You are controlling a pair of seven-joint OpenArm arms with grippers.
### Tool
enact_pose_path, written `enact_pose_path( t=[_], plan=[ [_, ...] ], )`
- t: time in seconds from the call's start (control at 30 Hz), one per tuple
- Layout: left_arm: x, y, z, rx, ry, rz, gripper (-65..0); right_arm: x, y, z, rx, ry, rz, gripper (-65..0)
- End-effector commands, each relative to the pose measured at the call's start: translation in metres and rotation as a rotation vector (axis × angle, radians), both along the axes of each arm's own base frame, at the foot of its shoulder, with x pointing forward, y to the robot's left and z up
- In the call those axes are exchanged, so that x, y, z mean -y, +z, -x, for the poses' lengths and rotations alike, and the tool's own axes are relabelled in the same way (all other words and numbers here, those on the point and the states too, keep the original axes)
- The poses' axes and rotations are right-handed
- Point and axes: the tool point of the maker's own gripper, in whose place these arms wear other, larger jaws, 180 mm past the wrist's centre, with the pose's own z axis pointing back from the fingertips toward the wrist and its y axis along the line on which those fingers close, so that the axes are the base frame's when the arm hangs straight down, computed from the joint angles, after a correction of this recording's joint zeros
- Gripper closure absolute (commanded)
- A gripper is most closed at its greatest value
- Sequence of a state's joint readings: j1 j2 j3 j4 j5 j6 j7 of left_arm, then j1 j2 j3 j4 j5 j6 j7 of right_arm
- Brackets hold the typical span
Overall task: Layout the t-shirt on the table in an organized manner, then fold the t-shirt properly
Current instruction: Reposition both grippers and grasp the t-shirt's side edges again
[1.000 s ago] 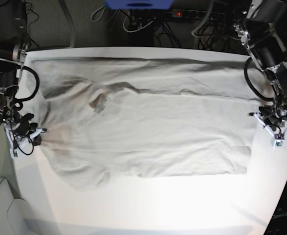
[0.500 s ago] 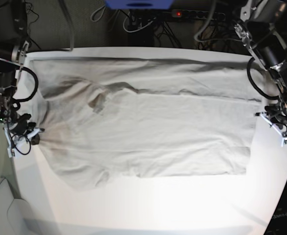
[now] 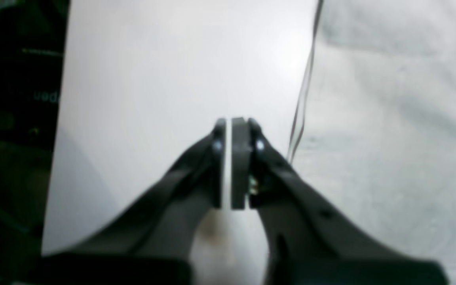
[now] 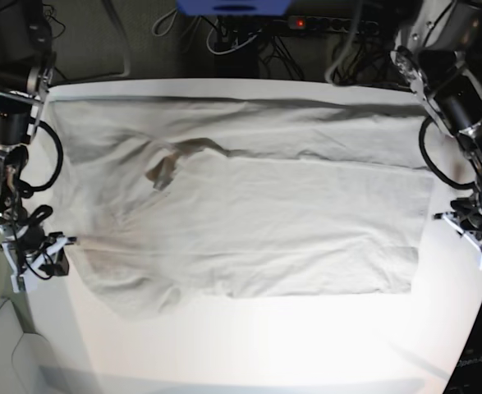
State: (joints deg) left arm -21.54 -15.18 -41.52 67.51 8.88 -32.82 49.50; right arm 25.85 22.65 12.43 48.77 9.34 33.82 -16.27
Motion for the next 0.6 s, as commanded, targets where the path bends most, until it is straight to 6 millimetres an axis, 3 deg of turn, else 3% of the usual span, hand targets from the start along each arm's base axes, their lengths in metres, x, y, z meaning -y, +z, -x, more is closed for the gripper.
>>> enact_pose_path(
  t=[0.0, 0.3, 0.4, 0.57],
  plan=[
    [-0.009, 0.025, -0.013, 0.067, 0.011, -0.023, -9.8, 0.006, 0.021, -0.010, 0.054, 0.013, 0.004, -16.3],
    [0.004, 0.027, -0.037, 0.089, 0.001, 0.042, -55.3, 0.003, 0.004, -0.027, 0.025, -0.035, -0.108, -16.3],
    [0.010, 0.022, -0.045, 0.101, -0.006, 0.075, -60.6, 0.003, 0.001, -0.026, 0.028, -0.041, -0.117, -16.3],
    [0.023, 0.006, -0.057, 0.155, -0.024, 0.131, -60.9, 0.004, 0.002, -0.026, 0.047, -0.045, -0.119, -16.3]
  ],
)
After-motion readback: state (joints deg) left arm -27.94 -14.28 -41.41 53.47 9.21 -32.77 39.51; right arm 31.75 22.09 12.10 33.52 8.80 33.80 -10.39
